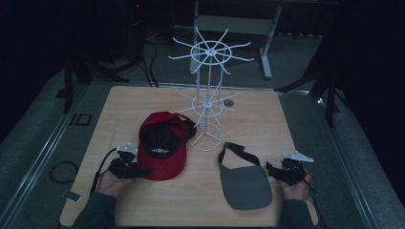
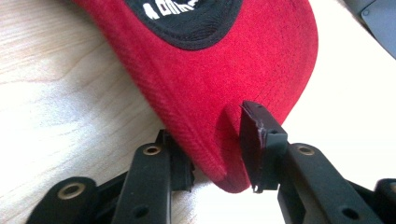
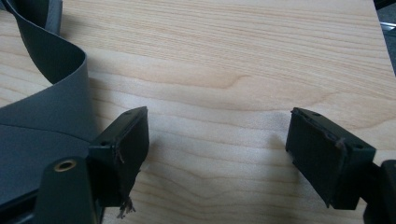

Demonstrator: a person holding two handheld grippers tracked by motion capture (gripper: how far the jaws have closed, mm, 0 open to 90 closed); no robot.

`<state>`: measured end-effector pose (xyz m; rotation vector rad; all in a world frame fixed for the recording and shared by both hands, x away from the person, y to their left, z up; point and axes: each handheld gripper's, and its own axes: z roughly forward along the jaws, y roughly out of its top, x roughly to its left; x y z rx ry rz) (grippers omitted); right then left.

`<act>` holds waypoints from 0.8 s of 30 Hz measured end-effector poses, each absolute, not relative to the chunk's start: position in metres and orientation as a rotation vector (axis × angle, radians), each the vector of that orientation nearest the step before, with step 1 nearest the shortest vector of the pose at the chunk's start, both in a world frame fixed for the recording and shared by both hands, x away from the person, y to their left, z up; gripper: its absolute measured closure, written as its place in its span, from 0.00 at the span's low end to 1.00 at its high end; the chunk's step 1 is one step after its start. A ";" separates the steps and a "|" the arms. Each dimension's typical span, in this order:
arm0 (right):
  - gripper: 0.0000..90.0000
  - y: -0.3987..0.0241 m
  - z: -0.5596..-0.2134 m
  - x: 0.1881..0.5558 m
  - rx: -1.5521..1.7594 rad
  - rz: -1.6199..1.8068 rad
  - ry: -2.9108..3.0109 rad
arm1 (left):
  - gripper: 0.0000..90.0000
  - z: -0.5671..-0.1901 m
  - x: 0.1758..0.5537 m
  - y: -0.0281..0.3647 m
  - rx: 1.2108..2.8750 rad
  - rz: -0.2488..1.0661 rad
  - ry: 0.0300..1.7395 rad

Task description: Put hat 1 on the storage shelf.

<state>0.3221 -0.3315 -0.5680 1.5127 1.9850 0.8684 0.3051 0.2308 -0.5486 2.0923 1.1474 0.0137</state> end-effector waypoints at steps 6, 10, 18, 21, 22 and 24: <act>0.24 -0.332 -0.568 0.322 1.512 0.868 1.986 | 0.86 -0.541 0.303 0.239 2.032 0.061 1.153; 0.24 -0.332 -0.568 0.322 1.512 0.868 1.986 | 0.93 -0.536 0.302 0.240 2.000 0.092 1.154; 0.24 -0.332 -0.568 0.322 1.512 0.868 1.986 | 0.95 -0.528 0.300 0.240 1.971 0.184 1.118; 0.24 -0.332 -0.568 0.322 1.512 0.868 1.986 | 0.95 -0.527 0.300 0.241 1.963 0.206 1.121; 0.24 -0.332 -0.568 0.322 1.512 0.868 1.986 | 0.96 -0.526 0.300 0.242 1.964 0.214 1.120; 0.24 -0.332 -0.568 0.322 1.512 0.868 1.986 | 0.96 -0.526 0.300 0.244 1.955 0.225 1.126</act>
